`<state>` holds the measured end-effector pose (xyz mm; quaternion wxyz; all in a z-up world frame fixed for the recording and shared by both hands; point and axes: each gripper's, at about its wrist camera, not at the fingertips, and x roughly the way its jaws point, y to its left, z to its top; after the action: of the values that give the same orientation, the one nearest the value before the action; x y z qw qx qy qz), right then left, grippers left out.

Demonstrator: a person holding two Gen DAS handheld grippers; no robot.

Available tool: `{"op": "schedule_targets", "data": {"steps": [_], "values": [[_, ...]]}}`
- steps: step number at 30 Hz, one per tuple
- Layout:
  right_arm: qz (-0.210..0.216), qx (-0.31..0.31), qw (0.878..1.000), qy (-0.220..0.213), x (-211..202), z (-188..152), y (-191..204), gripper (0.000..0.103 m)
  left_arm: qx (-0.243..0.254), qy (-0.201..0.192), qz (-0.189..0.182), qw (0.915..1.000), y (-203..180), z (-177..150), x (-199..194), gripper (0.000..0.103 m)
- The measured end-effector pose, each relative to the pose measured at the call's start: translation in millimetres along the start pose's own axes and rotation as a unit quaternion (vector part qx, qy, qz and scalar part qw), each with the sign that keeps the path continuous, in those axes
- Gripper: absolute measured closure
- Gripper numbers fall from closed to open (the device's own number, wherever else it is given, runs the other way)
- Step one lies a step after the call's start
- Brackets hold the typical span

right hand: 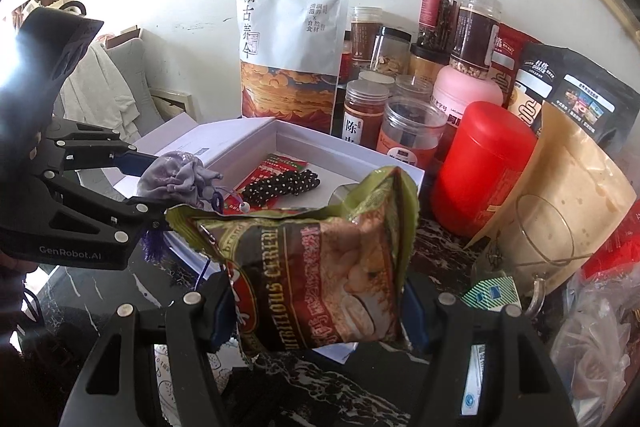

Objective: Organize objects
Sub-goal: 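Lift and carry pouch with left tool while right tool carries cereal bag to box, then lower and release pouch in box with left tool while right releases cereal bag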

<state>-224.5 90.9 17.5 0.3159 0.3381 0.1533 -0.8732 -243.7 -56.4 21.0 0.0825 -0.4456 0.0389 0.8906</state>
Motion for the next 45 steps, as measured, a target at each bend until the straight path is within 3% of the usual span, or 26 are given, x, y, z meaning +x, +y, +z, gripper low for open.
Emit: {"op": "schedule_targets", "data": {"steps": [25,31,42,45], "values": [[-0.002,0.019,1.0,-0.022,57.8,51.6,-31.8,0.035,-0.033,-0.03,0.025,0.9987,37.0,72.3,55.9,0.056],[-0.013,0.037,0.999,-0.019,72.6,62.2,-42.5,0.035,-0.043,-0.038,0.054,0.9969,44.0,88.3,70.5,0.056],[-0.014,0.038,0.999,0.011,107.9,51.2,-47.9,0.036,-0.049,-0.012,0.076,0.9958,52.9,83.6,109.3,0.056],[-0.005,0.038,0.999,0.014,112.2,48.8,-49.6,0.035,-0.043,-0.002,0.065,0.997,51.2,80.0,118.7,0.056]]}}
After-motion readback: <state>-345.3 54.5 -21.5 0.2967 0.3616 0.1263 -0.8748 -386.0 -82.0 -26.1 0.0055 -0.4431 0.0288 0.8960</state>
